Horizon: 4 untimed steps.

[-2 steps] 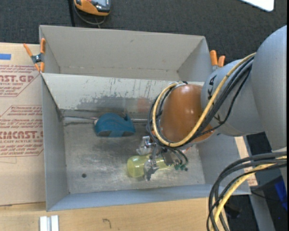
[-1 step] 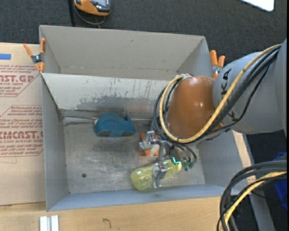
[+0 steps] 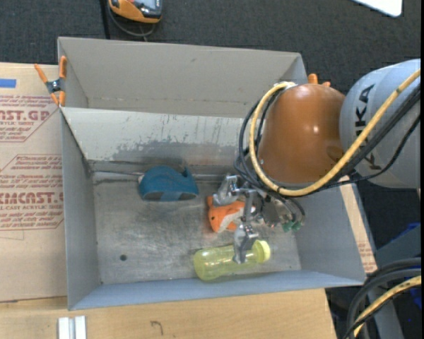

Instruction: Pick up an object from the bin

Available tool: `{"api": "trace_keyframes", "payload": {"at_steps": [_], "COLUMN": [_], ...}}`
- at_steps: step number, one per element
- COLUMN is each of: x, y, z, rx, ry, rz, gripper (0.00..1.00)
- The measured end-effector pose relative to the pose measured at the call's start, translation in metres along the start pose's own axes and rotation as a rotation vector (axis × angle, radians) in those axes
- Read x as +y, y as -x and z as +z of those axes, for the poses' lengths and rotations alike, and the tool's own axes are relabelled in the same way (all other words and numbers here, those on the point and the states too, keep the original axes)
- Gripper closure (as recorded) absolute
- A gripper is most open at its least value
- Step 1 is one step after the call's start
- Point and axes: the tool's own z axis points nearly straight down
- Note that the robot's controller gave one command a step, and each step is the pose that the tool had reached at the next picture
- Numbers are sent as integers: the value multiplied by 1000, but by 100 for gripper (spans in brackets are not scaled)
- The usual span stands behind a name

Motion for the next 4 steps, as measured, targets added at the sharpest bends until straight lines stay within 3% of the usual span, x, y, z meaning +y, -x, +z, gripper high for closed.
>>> {"api": "trace_keyframes", "payload": {"at_steps": [1,2,3,4], "x": [1,6,-13,-13], "y": [6,0,-1,-1], "z": [27,85,127,127], "rx": [-17,-9,-32,-32], "ry": [-1,-1,-2,-2], "rz": [-2,-120,-371,-371], "gripper": [0,0,100,100]}}
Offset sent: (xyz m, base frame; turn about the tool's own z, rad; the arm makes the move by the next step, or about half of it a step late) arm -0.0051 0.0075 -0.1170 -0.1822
